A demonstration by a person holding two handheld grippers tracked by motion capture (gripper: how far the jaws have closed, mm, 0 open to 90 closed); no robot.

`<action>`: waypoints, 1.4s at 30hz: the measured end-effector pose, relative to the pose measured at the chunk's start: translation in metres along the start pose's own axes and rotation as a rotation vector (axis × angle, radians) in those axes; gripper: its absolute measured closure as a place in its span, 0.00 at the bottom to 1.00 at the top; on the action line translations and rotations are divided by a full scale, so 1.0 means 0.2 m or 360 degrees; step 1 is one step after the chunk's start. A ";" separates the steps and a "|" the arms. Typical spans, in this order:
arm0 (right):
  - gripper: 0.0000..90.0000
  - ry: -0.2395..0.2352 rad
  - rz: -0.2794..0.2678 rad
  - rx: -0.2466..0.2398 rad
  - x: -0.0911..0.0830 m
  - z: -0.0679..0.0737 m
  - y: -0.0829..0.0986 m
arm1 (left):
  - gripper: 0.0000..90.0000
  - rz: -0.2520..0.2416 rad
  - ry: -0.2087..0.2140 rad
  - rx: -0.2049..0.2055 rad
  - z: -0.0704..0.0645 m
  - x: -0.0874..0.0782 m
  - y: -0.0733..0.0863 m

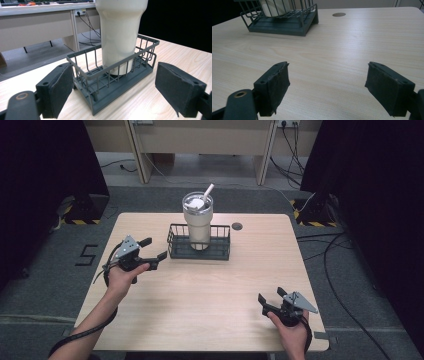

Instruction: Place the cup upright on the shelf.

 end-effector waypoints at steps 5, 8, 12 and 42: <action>0.21 0.0001 0.0002 -0.0002 0.00 0.00 0.00 | 0.16 0.0000 -0.0015 -0.0015 0.01 -0.05 0.03; 0.21 0.0001 0.0002 -0.0002 0.00 0.00 0.00 | 0.16 0.0003 -0.0019 -0.0016 0.01 -0.07 0.04; 0.21 0.0002 0.0000 0.0002 0.00 0.00 0.00 | 0.16 0.0007 -0.0028 -0.0019 0.02 -0.11 0.06; 0.21 0.0001 0.0002 -0.0002 0.00 0.00 0.00 | 0.16 0.0065 -0.0137 -0.0084 0.07 -0.32 0.30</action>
Point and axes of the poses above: each handheld gripper's, and its own axes: x roughly forward along the jaws, y roughly out of its underside, z roughly to its left, the point moved 3 cm from there along x, roughly forward along the jaws, and after that the axes turned 5 degrees about -z, right-handed, at the moved point
